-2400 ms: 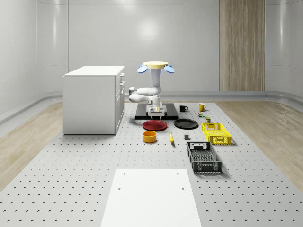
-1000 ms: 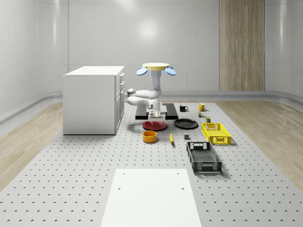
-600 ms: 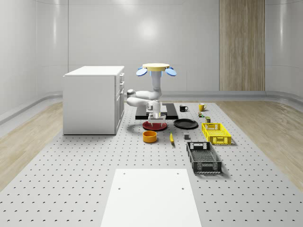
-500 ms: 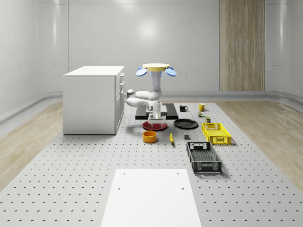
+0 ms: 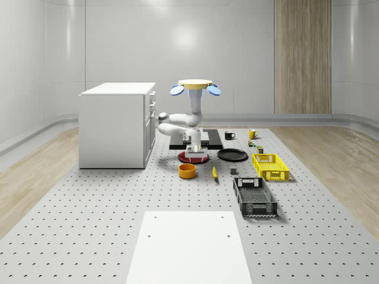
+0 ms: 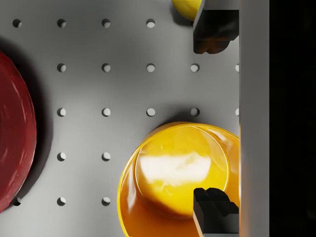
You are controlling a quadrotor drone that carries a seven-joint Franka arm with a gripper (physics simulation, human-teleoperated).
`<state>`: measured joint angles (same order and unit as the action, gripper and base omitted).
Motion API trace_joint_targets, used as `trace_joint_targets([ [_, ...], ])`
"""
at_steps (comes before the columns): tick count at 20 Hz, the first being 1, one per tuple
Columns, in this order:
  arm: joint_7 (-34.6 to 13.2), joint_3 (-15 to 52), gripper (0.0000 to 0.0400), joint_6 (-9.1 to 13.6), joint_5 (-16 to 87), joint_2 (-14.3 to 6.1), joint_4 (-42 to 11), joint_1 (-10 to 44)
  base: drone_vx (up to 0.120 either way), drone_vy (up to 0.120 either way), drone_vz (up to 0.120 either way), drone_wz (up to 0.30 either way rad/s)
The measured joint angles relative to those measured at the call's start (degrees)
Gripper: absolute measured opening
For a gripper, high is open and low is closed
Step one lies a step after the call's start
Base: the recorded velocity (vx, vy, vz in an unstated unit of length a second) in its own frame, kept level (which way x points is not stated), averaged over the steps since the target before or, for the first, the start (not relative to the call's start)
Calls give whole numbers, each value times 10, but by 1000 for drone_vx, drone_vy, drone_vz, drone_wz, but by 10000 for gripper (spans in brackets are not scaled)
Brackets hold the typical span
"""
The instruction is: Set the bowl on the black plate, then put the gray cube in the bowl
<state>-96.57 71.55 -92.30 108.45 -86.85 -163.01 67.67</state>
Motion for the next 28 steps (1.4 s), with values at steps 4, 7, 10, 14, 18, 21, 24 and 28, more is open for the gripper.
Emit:
trace_joint_targets([
  [4,4,-26,400,-12,24,-1,8,1,0,0,0,0],
  [7,9,-38,400,-17,35,-2,12,-1,0,0,0,0],
  [10,11,-52,400,-23,48,-2,18,-1,0,0,0,0],
  [14,14,-66,400,-28,61,0,23,0,0,0,0,0],
  [18,15,-77,400,-31,72,2,28,1,0,0,0,0],
  [21,16,-79,400,-30,75,6,33,5,0,0,0,0],
  [24,16,-79,334,-29,76,9,36,8,0,0,0,0],
  [28,17,-79,186,-27,77,11,39,9,0,0,0,0],
])
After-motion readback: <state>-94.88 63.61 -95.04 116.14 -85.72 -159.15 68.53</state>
